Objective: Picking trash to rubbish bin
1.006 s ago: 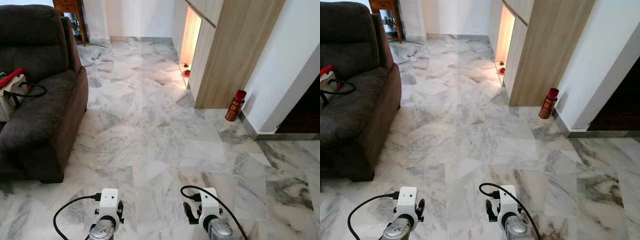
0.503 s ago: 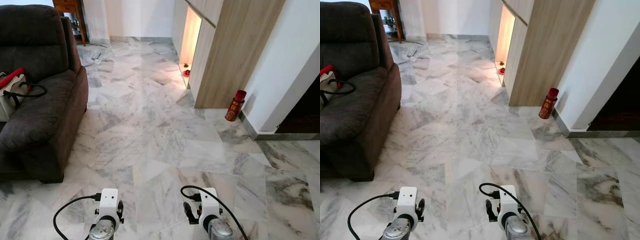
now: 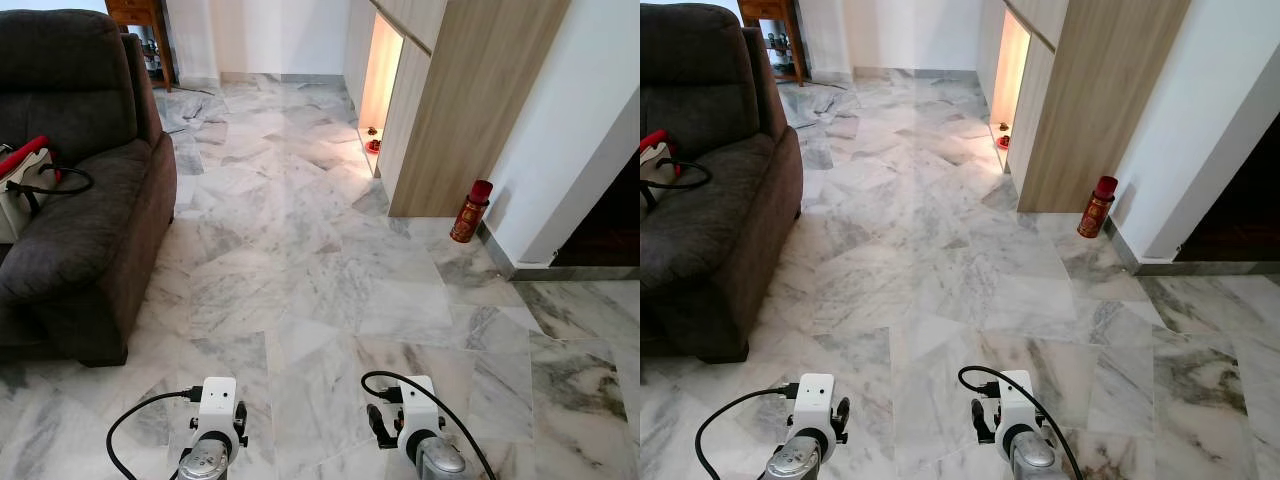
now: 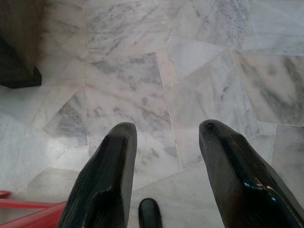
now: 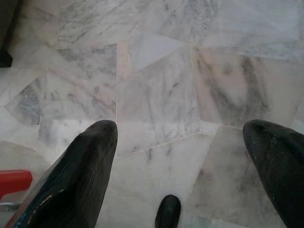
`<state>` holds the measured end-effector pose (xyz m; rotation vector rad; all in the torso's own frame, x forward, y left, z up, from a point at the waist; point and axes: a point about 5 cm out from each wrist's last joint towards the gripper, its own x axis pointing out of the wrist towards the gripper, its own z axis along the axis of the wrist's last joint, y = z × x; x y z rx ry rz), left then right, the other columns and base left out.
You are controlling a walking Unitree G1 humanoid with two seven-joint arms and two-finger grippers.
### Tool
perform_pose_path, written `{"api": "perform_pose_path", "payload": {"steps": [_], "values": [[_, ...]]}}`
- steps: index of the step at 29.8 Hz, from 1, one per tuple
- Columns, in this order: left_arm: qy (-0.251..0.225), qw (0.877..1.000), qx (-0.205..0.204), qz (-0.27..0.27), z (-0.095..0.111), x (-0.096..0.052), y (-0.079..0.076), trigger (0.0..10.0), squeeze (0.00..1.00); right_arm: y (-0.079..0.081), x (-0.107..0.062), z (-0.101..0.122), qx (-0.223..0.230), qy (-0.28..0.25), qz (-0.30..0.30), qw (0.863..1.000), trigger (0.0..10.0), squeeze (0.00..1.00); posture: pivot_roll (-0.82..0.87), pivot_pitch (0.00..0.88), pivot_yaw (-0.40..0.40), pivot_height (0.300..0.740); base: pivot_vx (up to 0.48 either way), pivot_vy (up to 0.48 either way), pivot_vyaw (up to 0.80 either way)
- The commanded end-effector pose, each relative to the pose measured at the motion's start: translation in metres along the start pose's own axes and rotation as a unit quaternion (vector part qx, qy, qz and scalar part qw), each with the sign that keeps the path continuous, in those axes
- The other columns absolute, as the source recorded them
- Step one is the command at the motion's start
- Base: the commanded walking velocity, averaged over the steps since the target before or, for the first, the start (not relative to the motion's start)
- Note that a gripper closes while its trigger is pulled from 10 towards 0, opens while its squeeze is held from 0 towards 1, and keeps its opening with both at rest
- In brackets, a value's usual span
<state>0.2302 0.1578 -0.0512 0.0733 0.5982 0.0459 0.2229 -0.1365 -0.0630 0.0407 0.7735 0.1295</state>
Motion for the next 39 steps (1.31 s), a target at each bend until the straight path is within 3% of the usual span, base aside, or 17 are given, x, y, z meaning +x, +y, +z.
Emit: {"api": "perform_pose_path", "payload": {"steps": [1,19,25,39], "values": [[0.153,0.988,-0.020,0.008,-0.0448,-0.0132,0.0315,10.0,0.00,-0.0909,-0.0271,-0.0229,0.262,-0.010,-0.160,0.952,10.0,0.00,-0.05,0.000,0.045,0.740,0.000,0.000,0.00],[0.149,0.989,-0.022,0.011,-0.0410,-0.0112,0.0336,10.0,0.00,-0.0923,-0.0290,-0.0268,0.259,-0.007,-0.172,0.951,10.0,0.00,-0.05,0.000,0.052,0.740,0.000,0.000,0.00],[0.150,0.988,-0.023,0.011,-0.0414,-0.0114,0.0339,10.0,0.00,-0.0945,-0.0304,-0.0290,0.273,-0.006,-0.184,0.944,10.0,0.00,-0.05,0.000,0.052,0.740,0.000,0.000,0.00],[0.154,0.987,-0.038,0.015,-0.0441,-0.0126,0.0291,10.0,0.00,-0.0976,-0.0285,-0.0195,0.236,-0.009,-0.177,0.955,10.0,0.00,-0.03,0.000,0.017,0.740,0.000,0.000,0.00]]}}
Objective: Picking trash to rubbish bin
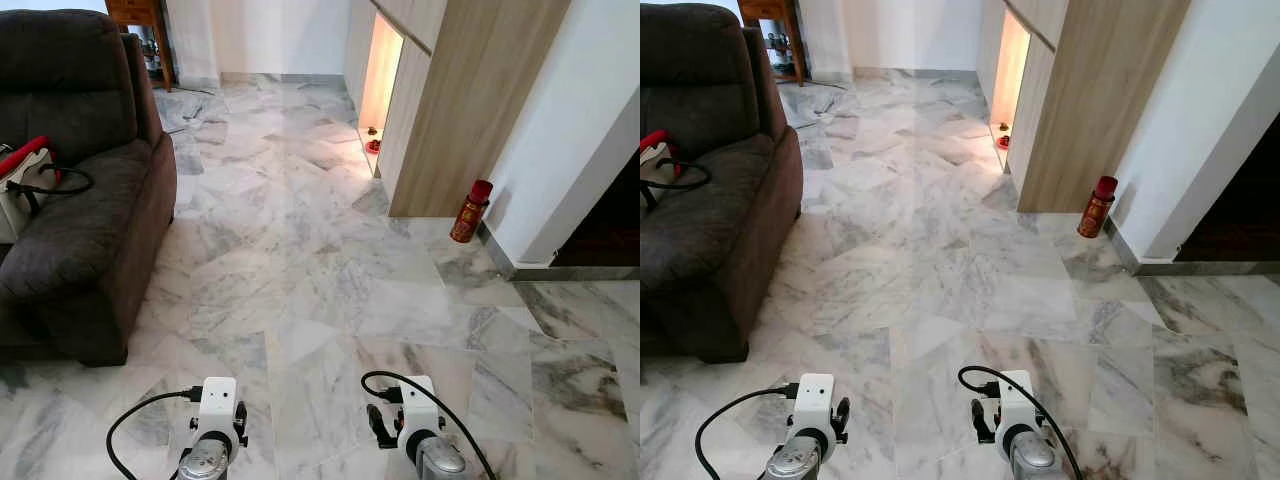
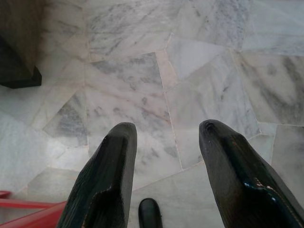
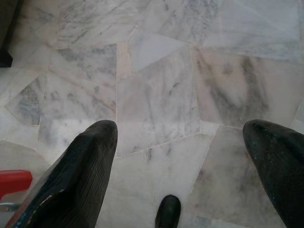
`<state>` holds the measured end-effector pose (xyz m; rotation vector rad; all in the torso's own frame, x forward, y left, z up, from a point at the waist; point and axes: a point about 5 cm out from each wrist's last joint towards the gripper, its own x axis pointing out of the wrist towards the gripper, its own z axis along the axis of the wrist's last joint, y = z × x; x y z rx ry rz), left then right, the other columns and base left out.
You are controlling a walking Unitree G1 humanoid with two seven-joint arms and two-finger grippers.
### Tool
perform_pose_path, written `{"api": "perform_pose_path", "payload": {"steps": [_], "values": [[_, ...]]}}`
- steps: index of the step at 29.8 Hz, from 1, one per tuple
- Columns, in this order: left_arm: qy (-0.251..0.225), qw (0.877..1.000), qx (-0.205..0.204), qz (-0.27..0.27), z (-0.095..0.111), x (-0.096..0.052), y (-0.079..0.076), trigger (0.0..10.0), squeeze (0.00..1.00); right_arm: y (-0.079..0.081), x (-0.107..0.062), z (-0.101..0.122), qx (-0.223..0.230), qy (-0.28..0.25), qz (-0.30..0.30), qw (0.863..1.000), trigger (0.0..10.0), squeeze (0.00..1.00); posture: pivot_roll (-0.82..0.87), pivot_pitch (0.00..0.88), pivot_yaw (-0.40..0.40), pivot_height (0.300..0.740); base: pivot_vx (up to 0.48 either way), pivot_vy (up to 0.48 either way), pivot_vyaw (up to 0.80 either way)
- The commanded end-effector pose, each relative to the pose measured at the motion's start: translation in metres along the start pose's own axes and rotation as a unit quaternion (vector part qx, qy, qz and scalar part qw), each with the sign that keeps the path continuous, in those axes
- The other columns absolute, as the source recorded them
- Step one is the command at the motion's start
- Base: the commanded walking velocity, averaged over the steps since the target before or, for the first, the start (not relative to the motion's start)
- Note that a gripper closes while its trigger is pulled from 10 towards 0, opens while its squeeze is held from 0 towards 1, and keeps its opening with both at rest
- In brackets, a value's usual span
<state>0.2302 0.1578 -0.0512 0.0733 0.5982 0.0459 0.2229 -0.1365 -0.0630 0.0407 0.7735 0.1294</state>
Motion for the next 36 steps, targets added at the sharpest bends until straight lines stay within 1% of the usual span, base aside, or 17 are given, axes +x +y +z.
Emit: {"api": "perform_pose_path", "payload": {"steps": [1,3,6,10,13,25,36], "values": [[0.154,0.987,-0.039,0.016,-0.044,-0.013,0.029,10.0,0.00,-0.098,-0.028,-0.018,0.230,-0.009,-0.177,0.957,10.0,0.00,-0.03,0.000,0.017,0.740,0.000,0.000,0.80],[0.155,0.987,-0.042,0.017,-0.045,-0.013,0.029,10.0,0.00,-0.098,-0.028,-0.016,0.225,-0.010,-0.175,0.958,10.0,0.00,-0.03,0.000,0.016,0.740,0.000,0.000,0.80],[0.157,0.987,-0.042,0.017,-0.046,-0.014,0.029,10.0,0.00,-0.098,-0.027,-0.014,0.235,-0.015,-0.175,0.956,10.0,0.00,-0.03,0.000,0.017,0.740,0.000,0.000,0.80],[0.157,0.986,-0.043,0.017,-0.047,-0.014,0.029,10.0,0.00,-0.098,-0.027,-0.013,0.235,-0.015,-0.174,0.956,10.0,0.00,-0.03,0.000,0.017,0.740,0.000,0.000,0.80],[0.159,0.986,-0.046,0.020,-0.048,-0.015,0.030,10.0,0.00,-0.096,-0.027,-0.018,0.229,-0.004,-0.172,0.958,10.0,0.00,-0.02,0.000,0.008,0.740,0.000,0.000,0.80],[0.173,0.984,-0.038,0.018,-0.057,-0.020,0.037,10.0,0.00,-0.096,-0.028,-0.020,0.233,-0.003,-0.175,0.957,10.0,0.00,-0.03,0.000,0.025,0.740,0.000,0.000,0.80],[0.176,0.984,-0.026,0.011,-0.057,-0.020,0.035,10.0,0.00,-0.094,-0.030,-0.028,0.240,0.004,-0.179,0.954,10.0,0.00,-0.04,0.000,0.042,0.740,0.000,0.000,0.80]]}}
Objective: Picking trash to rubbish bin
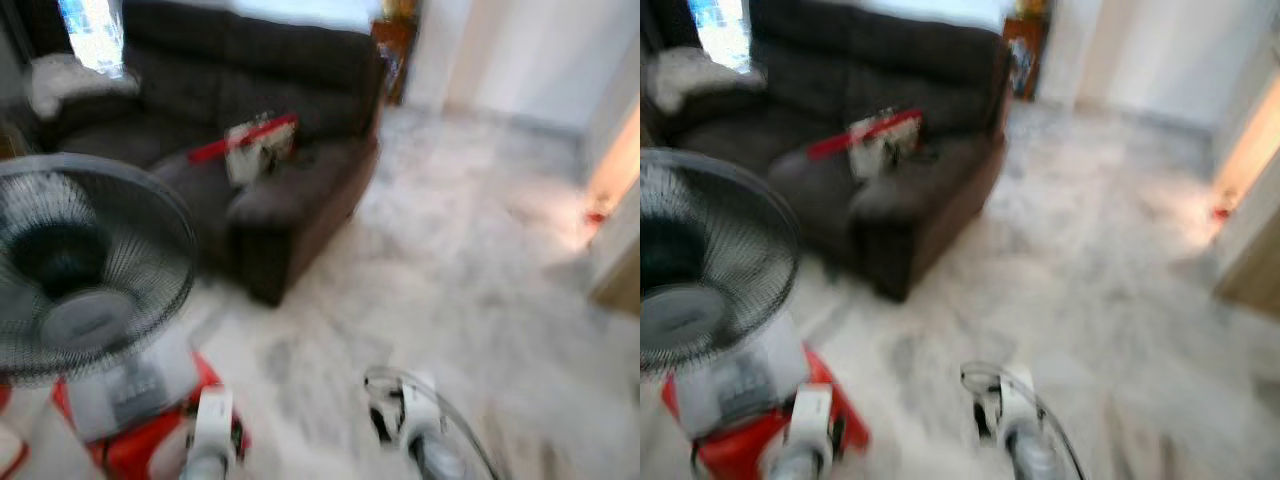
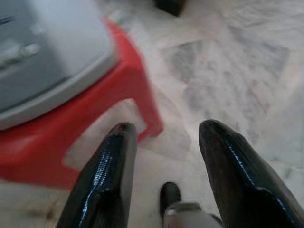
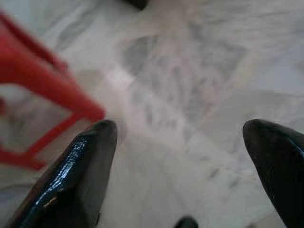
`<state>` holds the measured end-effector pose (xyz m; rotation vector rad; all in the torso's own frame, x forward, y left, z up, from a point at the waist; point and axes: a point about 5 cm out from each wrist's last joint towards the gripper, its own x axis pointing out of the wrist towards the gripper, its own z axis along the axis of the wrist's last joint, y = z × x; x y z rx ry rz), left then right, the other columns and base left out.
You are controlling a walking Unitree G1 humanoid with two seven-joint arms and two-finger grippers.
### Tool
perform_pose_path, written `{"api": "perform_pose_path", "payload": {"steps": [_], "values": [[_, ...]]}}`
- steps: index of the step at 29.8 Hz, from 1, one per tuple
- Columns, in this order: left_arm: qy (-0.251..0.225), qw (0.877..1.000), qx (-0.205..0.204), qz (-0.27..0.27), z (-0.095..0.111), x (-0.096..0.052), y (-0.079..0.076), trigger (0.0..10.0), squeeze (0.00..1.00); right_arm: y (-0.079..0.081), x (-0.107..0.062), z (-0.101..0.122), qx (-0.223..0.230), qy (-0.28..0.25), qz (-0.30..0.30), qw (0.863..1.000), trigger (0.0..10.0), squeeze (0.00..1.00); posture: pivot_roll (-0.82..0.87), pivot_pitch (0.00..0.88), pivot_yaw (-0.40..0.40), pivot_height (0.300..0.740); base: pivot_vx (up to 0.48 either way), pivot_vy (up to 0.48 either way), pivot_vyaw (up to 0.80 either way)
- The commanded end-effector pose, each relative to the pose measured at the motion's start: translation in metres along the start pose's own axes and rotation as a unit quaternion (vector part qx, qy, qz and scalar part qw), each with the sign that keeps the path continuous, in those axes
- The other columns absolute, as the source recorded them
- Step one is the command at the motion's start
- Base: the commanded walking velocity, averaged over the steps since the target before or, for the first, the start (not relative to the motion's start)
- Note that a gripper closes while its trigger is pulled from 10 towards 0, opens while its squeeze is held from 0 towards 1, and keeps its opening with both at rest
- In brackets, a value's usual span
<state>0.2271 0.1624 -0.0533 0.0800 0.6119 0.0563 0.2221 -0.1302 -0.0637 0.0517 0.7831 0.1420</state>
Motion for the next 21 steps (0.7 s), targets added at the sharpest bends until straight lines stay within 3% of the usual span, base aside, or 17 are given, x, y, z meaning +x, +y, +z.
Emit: {"api": "perform_pose_path", "payload": {"steps": [1,21], "values": [[0.169,0.985,-0.027,0.005,-0.0543,-0.0181,0.0305,10.0,0.00,-0.1000,-0.0323,-0.0281,0.239,-0.002,-0.185,0.953,10.0,0.00,-0.04,0.000,0.044,0.740,0.000,0.000,0.80],[0.163,0.986,-0.022,0.005,-0.0522,-0.0172,0.0318,10.0,0.00,-0.0957,-0.0331,-0.0353,0.241,0.007,-0.185,0.953,10.0,0.00,-0.03,0.000,0.050,0.740,0.000,0.000,0.80]]}}
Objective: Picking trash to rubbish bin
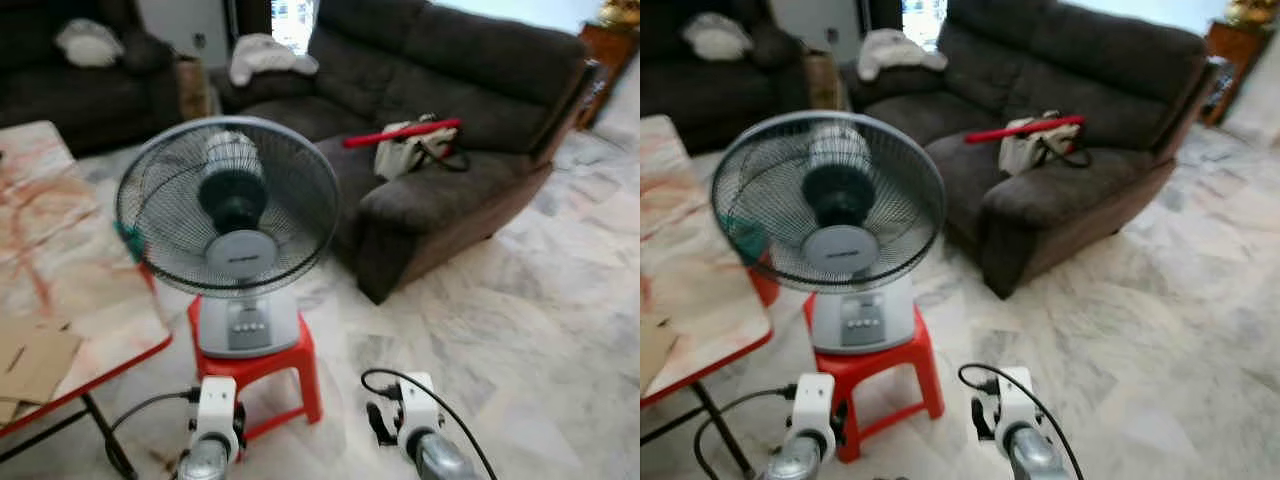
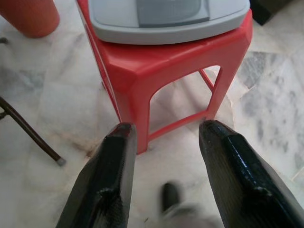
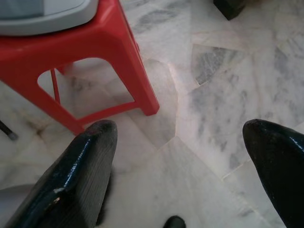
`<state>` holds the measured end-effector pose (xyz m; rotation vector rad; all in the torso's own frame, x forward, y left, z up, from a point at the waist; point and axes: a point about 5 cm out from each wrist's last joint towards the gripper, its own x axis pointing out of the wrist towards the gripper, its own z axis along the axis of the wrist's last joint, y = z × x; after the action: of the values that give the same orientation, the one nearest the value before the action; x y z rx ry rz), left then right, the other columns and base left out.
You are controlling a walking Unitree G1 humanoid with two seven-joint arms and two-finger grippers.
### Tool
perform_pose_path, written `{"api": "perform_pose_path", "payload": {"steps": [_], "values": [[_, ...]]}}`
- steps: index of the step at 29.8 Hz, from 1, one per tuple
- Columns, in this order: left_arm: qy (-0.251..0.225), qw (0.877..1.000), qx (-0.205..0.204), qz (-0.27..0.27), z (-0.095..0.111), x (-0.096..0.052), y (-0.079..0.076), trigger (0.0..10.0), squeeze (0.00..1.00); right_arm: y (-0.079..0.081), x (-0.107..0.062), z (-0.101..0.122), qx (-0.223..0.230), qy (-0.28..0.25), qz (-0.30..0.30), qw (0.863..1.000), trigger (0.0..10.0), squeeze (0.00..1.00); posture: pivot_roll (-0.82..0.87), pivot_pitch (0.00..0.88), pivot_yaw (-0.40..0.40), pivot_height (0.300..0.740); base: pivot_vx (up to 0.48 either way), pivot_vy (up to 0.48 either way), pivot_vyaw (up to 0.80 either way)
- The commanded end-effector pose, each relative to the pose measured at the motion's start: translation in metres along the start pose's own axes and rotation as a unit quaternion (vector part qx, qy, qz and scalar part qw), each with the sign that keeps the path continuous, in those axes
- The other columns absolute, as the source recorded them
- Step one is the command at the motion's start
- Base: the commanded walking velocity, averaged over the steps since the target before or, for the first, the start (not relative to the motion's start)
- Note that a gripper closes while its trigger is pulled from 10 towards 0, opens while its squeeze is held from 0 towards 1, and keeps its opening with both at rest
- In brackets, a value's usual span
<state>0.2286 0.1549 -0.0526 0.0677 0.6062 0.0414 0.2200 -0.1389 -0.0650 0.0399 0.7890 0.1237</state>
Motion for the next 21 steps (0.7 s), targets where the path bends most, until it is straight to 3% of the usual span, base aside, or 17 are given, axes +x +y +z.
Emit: {"api": "perform_pose_path", "payload": {"steps": [1,21], "values": [[0.165,0.986,-0.019,0.014,-0.0535,-0.0184,0.0393,10.0,0.00,-0.0877,-0.0294,-0.0334,0.243,0.008,-0.174,0.954,10.0,0.00,-0.03,0.000,0.050,0.740,0.000,0.000,0.80],[0.159,0.987,-0.020,0.012,-0.0516,-0.0173,0.0344,10.0,0.00,-0.0889,-0.0300,-0.0341,0.239,0.011,-0.171,0.956,10.0,0.00,-0.03,0.000,0.043,0.740,0.000,0.000,0.80]]}}
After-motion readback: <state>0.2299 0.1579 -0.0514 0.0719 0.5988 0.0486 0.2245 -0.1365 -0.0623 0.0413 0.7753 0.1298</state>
